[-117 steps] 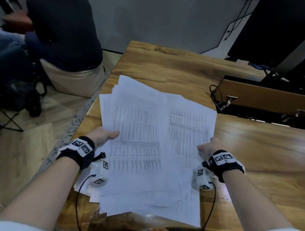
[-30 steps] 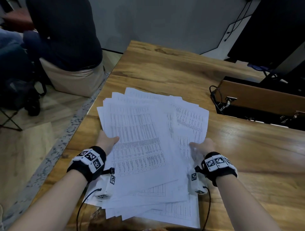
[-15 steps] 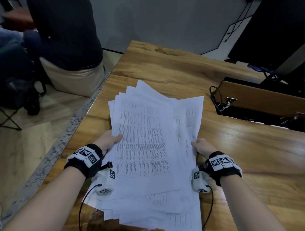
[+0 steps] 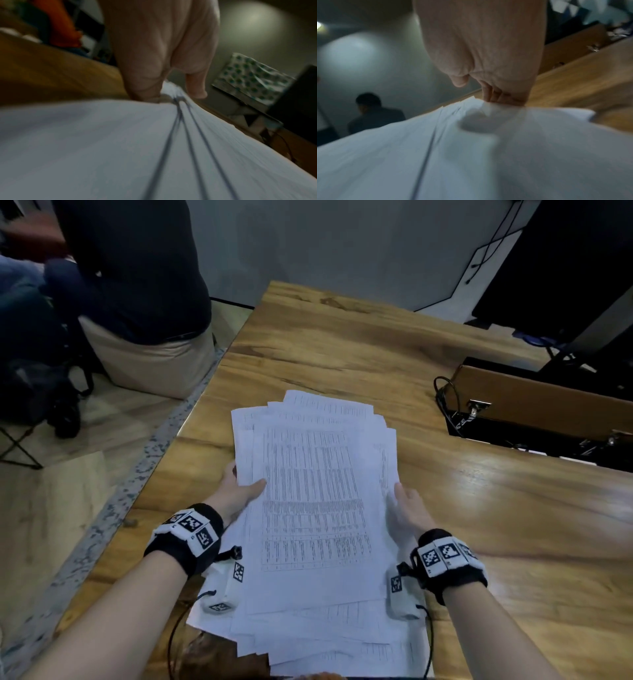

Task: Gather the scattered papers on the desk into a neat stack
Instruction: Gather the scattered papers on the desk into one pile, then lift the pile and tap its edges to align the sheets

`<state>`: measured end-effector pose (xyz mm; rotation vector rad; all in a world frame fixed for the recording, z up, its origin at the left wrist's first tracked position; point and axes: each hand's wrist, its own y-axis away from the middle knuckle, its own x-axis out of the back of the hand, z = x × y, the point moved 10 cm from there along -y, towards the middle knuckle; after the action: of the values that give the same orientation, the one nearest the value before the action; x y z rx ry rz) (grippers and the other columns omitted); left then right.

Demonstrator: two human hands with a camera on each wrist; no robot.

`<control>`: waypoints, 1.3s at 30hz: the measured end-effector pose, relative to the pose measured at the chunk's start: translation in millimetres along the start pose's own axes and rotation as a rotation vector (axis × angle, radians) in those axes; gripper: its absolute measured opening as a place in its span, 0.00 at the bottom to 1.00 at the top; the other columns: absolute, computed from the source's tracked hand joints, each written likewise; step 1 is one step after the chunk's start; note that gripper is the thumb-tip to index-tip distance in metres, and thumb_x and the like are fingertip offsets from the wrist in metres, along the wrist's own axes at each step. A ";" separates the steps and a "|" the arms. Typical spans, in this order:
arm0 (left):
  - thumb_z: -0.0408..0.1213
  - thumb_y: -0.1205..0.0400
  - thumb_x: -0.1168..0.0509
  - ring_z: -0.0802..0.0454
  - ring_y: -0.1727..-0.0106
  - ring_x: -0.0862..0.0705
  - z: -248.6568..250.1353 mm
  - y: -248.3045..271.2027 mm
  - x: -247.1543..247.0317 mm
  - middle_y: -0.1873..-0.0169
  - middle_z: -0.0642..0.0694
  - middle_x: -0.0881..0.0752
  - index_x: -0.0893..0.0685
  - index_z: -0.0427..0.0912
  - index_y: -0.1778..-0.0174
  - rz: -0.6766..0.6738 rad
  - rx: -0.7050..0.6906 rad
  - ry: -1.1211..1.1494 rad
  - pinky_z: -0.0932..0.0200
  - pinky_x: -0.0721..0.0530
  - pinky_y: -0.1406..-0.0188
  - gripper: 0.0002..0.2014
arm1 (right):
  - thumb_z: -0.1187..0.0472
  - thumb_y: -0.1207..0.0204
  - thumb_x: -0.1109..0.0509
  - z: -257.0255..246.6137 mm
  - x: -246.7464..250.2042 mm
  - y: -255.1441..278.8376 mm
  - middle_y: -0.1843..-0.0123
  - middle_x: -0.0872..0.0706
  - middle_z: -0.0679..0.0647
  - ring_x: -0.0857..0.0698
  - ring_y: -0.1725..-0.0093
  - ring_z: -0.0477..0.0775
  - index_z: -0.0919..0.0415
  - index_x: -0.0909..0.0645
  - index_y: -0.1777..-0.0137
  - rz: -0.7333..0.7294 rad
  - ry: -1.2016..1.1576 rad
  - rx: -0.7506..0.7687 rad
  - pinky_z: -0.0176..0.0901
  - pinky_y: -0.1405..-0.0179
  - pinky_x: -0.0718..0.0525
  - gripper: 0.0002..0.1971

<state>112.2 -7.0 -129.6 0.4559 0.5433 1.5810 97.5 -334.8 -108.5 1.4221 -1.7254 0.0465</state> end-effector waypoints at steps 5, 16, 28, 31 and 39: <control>0.35 0.18 0.38 0.37 0.25 0.29 -0.4 6.9 -34.6 0.25 0.39 0.31 0.58 0.42 0.20 -0.001 0.008 -0.159 0.41 0.31 0.25 0.39 | 0.45 0.27 0.46 8.4 -31.6 -6.9 0.36 0.23 0.64 0.20 0.41 0.65 0.68 0.30 0.32 0.005 0.066 -0.002 0.57 0.41 0.18 0.31; 0.23 0.23 0.33 0.38 0.32 0.21 4.3 12.8 -27.5 0.34 0.38 0.18 0.27 0.36 0.28 -0.137 -0.042 -0.157 0.37 0.28 0.27 0.26 | 0.51 0.29 0.27 0.8 -28.5 7.5 0.37 0.17 0.57 0.16 0.40 0.59 0.61 0.23 0.34 -0.203 -0.144 0.027 0.51 0.37 0.19 0.26; 0.37 0.26 0.28 0.37 0.33 0.23 -9.8 -11.5 17.5 0.32 0.37 0.25 0.45 0.36 0.24 0.104 0.042 -0.210 0.41 0.24 0.31 0.40 | 0.62 0.28 0.25 8.7 -43.5 13.0 0.52 0.10 0.61 0.10 0.53 0.61 0.68 0.19 0.39 -0.243 -0.362 -0.096 0.50 0.55 0.14 0.19; 0.30 0.22 0.35 0.33 0.37 0.19 -13.9 -18.3 30.5 0.35 0.32 0.20 0.33 0.31 0.28 0.142 0.066 -0.210 0.38 0.21 0.33 0.26 | 0.64 0.27 0.26 14.7 -36.9 8.4 0.52 0.10 0.61 0.10 0.54 0.60 0.69 0.19 0.40 -0.243 -0.367 -0.125 0.47 0.60 0.14 0.17; 0.34 0.24 0.30 0.41 0.34 0.21 -11.3 -24.7 2.9 0.36 0.43 0.21 0.37 0.37 0.27 0.000 -0.041 -0.213 0.42 0.23 0.33 0.31 | 0.60 0.28 0.26 0.5 -48.8 6.7 0.44 0.11 0.57 0.14 0.44 0.58 0.64 0.19 0.37 -0.288 -0.228 -0.028 0.53 0.38 0.19 0.20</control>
<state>125.1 -3.8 -153.3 0.5847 0.3474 1.5184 90.0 -294.8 -136.3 1.6937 -1.6742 -0.3048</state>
